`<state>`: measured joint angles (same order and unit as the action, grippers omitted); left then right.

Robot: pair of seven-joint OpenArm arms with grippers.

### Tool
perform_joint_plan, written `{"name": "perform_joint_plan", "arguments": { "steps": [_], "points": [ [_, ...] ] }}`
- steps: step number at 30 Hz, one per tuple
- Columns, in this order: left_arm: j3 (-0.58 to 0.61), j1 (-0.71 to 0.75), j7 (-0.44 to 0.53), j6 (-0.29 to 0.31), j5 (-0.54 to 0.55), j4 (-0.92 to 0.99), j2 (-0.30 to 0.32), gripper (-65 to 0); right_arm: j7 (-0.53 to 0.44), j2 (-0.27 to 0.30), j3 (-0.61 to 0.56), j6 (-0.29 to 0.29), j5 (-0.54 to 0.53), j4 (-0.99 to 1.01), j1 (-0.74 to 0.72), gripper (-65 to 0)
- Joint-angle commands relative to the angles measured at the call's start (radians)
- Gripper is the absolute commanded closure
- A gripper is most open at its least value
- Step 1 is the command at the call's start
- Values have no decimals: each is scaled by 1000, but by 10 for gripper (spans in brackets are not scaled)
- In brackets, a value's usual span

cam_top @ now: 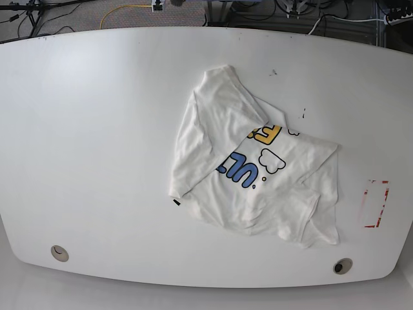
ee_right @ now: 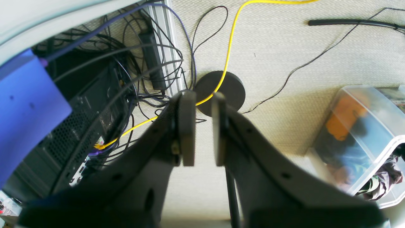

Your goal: Fold the T-shirt properly

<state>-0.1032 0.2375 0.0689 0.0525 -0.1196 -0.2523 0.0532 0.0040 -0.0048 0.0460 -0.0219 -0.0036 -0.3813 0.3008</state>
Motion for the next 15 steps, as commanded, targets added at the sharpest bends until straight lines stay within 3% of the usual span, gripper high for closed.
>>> {"name": "perform_joint_plan", "arguments": {
  "steps": [1,15],
  "points": [
    [-2,3,20,0,3,2,3,-240,-1,3,1,6,0,-9,16,-84],
    [-6,64,55,2,2,-87,2,-238,3,1,5,1,1,-104,81,-85]
  ]
}}
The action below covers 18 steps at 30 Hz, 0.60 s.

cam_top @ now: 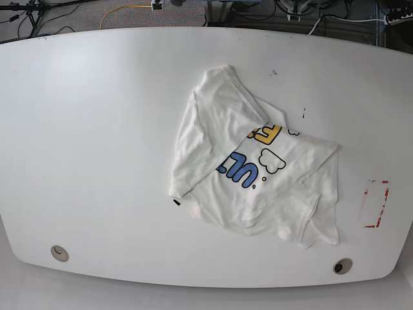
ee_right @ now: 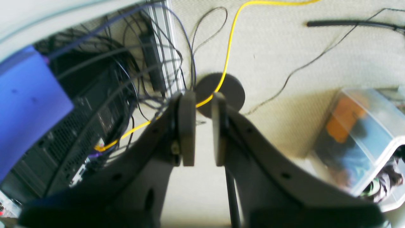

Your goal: Fold the T-shirt properly

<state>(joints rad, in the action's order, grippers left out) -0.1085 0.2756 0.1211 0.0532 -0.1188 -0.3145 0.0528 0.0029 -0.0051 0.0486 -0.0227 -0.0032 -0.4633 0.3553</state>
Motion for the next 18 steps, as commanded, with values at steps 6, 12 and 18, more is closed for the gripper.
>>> {"name": "perform_joint_plan", "arguments": {
  "steps": [6,12,18],
  "points": [
    [-4,109,28,1,-2,-150,0,-238,7,4,7,3,3,-137,101,-86],
    [-6,204,54,2,-5,-285,-1,-238,12,5,17,4,7,-270,192,-86],
    [-1,305,64,3,-9,-426,8,-238,24,13,19,5,4,-401,293,-88]
  ]
}}
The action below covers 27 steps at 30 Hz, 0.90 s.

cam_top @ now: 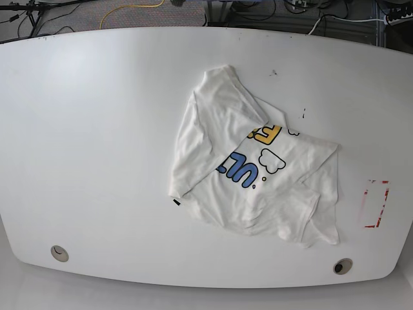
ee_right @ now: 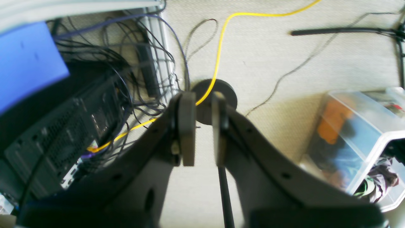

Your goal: Fold the T-shirt properly

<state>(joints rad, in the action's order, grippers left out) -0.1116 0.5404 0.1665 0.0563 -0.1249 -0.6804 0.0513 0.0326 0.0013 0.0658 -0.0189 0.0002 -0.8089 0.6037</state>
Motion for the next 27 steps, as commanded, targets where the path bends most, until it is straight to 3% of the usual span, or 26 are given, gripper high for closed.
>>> {"name": "perform_joint_plan", "arguments": {
  "steps": [1,27],
  "points": [
    [2,50,21,0,-3,-74,11,-238,-5,6,3,1,0,-69,55,-88],
    [-10,262,15,-1,7,-399,5,-241,36,19,13,6,-5,-562,346,-85]
  ]
}}
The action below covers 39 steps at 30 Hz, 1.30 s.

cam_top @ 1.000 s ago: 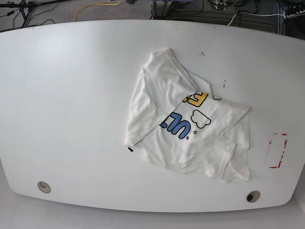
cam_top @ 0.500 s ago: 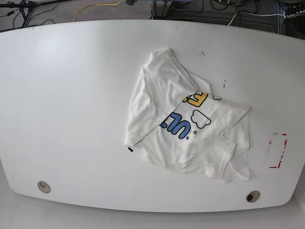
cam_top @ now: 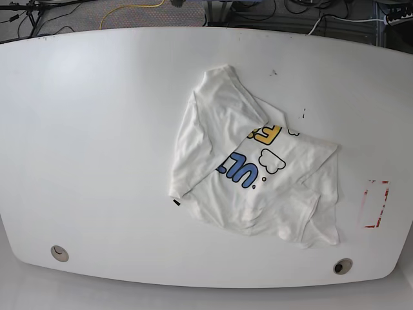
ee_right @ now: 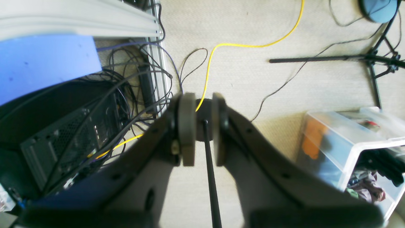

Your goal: Fold the T-shirt properly

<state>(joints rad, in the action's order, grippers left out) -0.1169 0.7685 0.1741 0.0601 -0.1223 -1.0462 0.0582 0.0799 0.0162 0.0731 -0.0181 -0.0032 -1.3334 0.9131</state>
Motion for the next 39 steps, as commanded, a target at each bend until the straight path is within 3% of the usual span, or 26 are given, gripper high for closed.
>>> {"name": "perform_joint_plan", "arguments": {
  "steps": [1,24,39],
  "points": [
    [-6,44,8,-6,5,-50,-5,-242,-10,4,5,5,-1,-52,42,-85],
    [-80,350,36,-4,6,-481,-34,-244,5,11,43,-2,-2,-351,198,-83],
    [-152,439,42,-6,7,-623,-37,-245,0,8,37,-3,-9,-481,282,-83]
  ]
}}
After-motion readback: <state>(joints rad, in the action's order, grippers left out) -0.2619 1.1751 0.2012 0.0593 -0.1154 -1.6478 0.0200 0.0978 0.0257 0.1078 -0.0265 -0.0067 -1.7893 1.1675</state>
